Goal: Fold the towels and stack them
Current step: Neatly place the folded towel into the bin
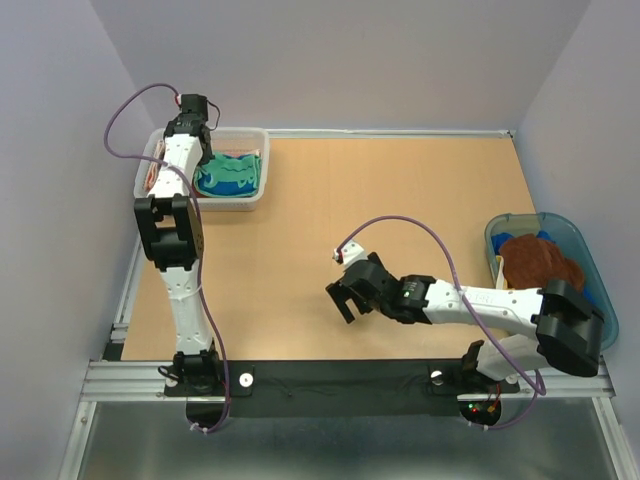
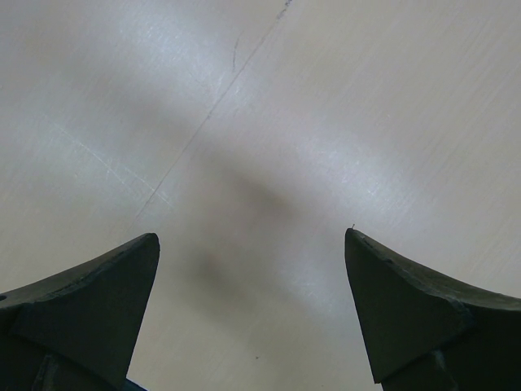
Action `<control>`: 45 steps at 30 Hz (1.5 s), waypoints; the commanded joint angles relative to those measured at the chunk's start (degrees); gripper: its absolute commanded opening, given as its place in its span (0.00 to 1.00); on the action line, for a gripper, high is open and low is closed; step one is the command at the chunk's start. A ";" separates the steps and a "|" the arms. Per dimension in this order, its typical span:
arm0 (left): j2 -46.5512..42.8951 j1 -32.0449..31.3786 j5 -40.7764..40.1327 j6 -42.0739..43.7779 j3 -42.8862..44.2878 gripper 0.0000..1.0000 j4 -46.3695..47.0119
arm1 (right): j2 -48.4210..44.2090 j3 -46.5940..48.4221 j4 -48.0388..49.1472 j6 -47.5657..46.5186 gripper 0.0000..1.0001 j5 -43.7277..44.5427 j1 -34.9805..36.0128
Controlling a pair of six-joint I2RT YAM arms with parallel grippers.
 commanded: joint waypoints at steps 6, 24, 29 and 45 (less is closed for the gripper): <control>2.52 1.58 -9.18 -2.20 -1.26 0.38 2.03 | 0.48 2.51 -0.93 -0.67 1.00 0.63 -0.20; -17.38 0.79 -14.41 -6.24 -10.64 0.82 4.73 | -4.25 3.65 -5.77 6.18 1.00 13.11 -14.42; -35.24 -3.95 -1.91 -5.36 -30.15 0.86 13.27 | -8.91 6.02 -8.04 6.53 1.00 14.43 -30.92; -101.94 -9.14 -2.15 -11.51 -65.77 0.91 20.41 | -44.38 5.77 -11.48 2.40 1.00 19.43 -45.47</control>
